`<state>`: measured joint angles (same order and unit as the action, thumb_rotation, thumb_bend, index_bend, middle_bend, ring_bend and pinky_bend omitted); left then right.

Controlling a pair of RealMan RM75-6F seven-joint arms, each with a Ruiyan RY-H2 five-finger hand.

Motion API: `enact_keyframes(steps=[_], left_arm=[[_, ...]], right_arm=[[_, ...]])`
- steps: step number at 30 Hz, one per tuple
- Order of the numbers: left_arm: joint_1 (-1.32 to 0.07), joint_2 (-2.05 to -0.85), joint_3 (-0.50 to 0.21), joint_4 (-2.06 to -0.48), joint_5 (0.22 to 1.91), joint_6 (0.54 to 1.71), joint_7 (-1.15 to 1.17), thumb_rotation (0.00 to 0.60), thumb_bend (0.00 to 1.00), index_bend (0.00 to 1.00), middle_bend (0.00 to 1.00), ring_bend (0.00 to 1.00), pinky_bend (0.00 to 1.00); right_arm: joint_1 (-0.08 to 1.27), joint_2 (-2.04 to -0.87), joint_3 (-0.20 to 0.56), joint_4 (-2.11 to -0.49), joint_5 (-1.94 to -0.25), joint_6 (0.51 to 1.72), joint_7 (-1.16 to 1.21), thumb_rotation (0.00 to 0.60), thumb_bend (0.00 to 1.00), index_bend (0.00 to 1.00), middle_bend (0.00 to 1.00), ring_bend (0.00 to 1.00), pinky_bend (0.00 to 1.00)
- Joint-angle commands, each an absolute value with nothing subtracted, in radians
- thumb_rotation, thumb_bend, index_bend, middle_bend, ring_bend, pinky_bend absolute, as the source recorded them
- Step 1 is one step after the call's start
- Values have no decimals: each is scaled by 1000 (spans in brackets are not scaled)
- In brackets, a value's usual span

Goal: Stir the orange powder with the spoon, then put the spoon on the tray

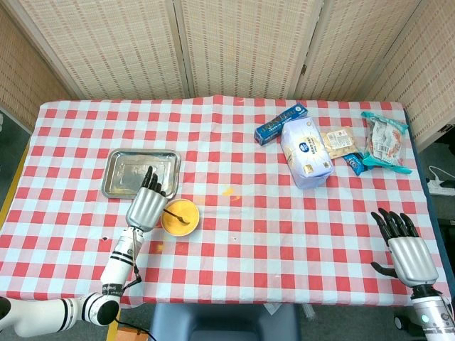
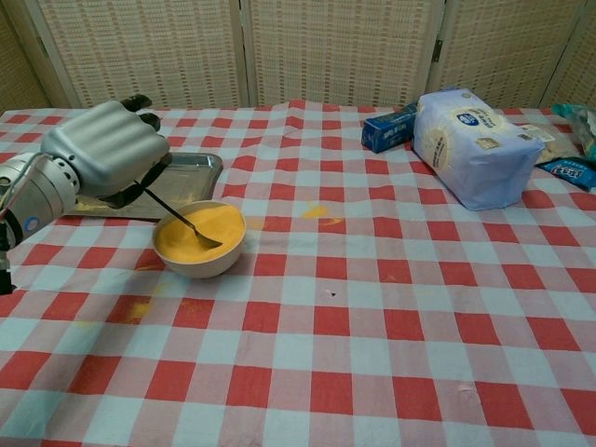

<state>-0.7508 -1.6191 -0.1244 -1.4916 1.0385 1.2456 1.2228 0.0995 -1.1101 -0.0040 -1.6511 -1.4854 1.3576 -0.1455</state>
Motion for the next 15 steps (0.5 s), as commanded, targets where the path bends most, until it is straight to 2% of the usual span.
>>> enact_keyframes(steps=[1, 15], left_arm=[[-754, -1614, -132, -1499, 1028, 1242, 1216, 600, 812, 831, 367, 145, 55], [-754, -1593, -136, -1549, 1043, 1291, 1223, 600, 812, 831, 368, 146, 55]], right_arm=[[100, -1111, -3, -1649, -1482, 1356, -149, 600, 37, 0, 0, 0, 0], [92, -1103, -7, -1656, -1499, 1374, -138, 600, 37, 0, 0, 0, 0]])
